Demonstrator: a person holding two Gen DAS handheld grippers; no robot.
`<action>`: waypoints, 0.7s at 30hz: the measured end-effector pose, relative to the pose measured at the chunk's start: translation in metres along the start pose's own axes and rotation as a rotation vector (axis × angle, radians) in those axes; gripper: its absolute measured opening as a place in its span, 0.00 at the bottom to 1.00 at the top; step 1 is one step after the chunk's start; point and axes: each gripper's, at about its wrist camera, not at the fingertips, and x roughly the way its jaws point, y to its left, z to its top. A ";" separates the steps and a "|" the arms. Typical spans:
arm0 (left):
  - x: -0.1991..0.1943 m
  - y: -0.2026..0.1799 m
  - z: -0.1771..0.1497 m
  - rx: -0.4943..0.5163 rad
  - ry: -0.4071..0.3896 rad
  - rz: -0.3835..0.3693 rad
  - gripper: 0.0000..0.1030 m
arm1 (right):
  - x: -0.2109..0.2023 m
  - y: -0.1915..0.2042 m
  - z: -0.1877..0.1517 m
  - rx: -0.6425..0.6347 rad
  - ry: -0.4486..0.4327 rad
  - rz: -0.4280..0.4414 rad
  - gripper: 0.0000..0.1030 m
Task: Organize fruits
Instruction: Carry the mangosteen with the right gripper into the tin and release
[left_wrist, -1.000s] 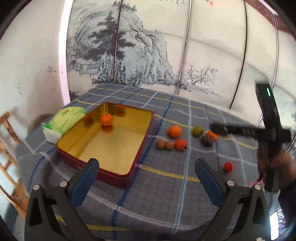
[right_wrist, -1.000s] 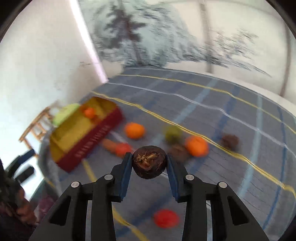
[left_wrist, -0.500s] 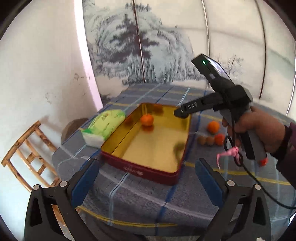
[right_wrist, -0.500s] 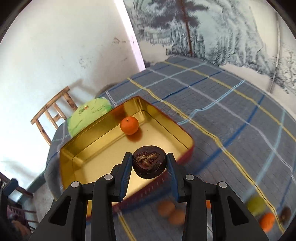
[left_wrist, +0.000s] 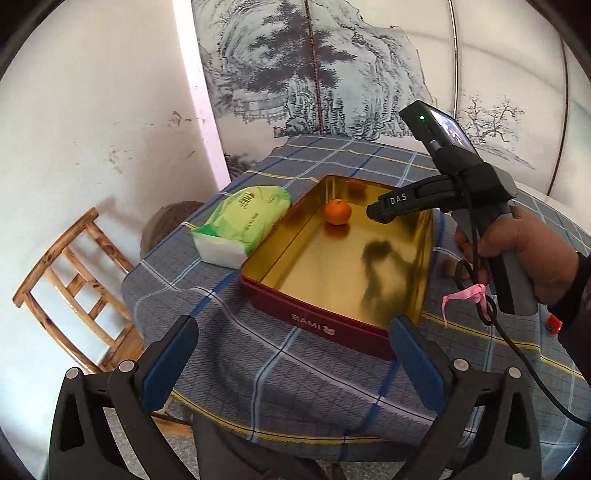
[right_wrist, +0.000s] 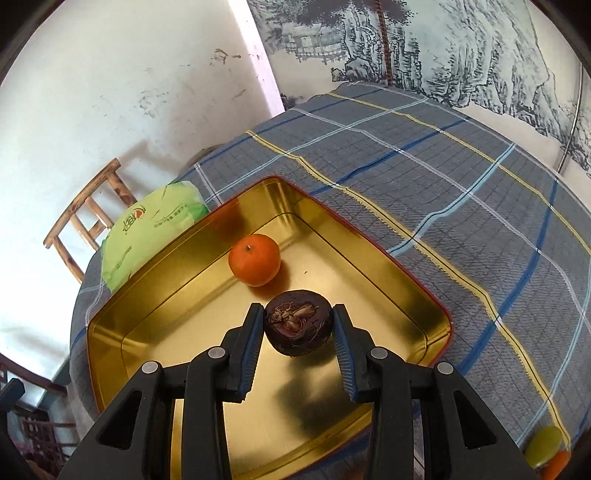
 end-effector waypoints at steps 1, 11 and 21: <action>0.000 0.000 0.000 -0.001 0.002 0.002 0.99 | 0.001 0.000 0.001 0.000 0.002 -0.002 0.37; 0.002 -0.001 0.001 0.004 0.004 0.025 0.99 | 0.008 0.002 0.005 -0.001 0.002 -0.014 0.37; 0.003 -0.001 0.001 -0.001 0.005 0.015 0.99 | 0.015 0.009 0.008 -0.008 0.005 -0.011 0.37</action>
